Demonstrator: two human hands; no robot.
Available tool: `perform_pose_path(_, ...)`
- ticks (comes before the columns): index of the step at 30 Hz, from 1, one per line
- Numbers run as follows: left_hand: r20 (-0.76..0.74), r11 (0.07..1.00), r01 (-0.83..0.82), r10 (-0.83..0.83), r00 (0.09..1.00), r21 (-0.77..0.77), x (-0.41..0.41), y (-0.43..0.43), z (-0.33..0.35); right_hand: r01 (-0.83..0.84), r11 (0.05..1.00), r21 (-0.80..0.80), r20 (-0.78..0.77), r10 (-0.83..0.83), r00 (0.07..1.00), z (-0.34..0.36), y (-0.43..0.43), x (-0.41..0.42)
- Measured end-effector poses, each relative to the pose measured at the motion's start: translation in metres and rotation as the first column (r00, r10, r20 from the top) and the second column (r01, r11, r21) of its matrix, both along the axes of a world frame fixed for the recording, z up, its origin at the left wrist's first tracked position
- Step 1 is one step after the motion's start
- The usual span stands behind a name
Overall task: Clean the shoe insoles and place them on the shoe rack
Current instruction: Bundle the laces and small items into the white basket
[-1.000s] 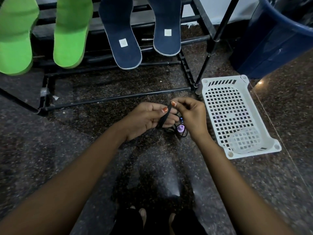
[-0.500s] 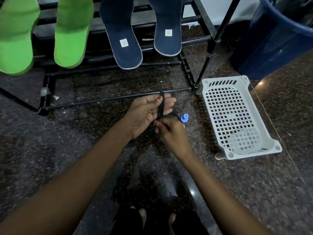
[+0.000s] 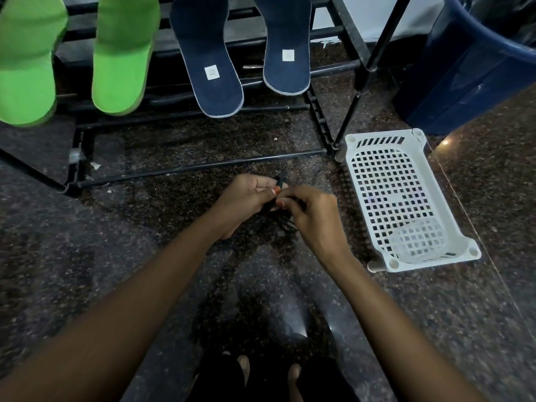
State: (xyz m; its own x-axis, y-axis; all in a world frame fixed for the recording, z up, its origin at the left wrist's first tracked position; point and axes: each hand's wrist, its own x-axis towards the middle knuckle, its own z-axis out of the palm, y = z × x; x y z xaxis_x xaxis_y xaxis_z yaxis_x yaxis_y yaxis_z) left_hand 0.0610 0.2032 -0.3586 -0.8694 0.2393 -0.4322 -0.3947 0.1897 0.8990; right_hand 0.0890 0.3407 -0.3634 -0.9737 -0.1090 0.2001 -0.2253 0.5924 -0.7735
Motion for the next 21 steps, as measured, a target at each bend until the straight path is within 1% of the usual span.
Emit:
perform_pose_path(2, 0.024, 1.0, 0.001, -0.002, 1.0, 0.028, 0.0, -0.001, 0.0, 0.005, 1.0, -0.012, -0.02, -0.005, 1.0, 0.002, 0.002, -0.005)
perform_pose_path(5, 0.043, 0.99, 0.071, -0.077, 0.996, 0.125, 0.003, -0.001, 0.004, 0.066, 0.997, -0.044, -0.031, -0.067, 0.997, 0.003, 0.006, -0.011)
perform_pose_path(9, 0.077, 0.976, 0.116, -0.132, 0.988, 0.187, 0.005, -0.001, 0.008, 0.127, 0.981, -0.144, 0.06, -0.119, 0.991, 0.004, 0.011, -0.019)
perform_pose_path(13, 0.094, 0.955, 0.165, -0.194, 0.977, 0.248, 0.006, -0.003, 0.014, 0.182, 0.946, -0.269, 0.169, -0.14, 0.976, 0.003, 0.016, -0.024)
perform_pose_path(15, 0.097, 0.943, 0.178, -0.213, 0.972, 0.283, 0.006, -0.003, 0.016, 0.215, 0.916, -0.34, 0.208, -0.149, 0.967, 0.0, 0.017, -0.025)
perform_pose_path(17, 0.099, 0.931, 0.17, -0.212, 0.972, 0.322, 0.006, -0.003, 0.017, 0.256, 0.861, -0.44, 0.271, -0.145, 0.952, -0.003, 0.016, -0.024)
perform_pose_path(21, 0.129, 0.898, 0.076, -0.145, 0.981, 0.434, 0.006, -0.001, 0.019, 0.34, 0.752, -0.564, 0.419, -0.094, 0.903, -0.012, 0.007, -0.017)
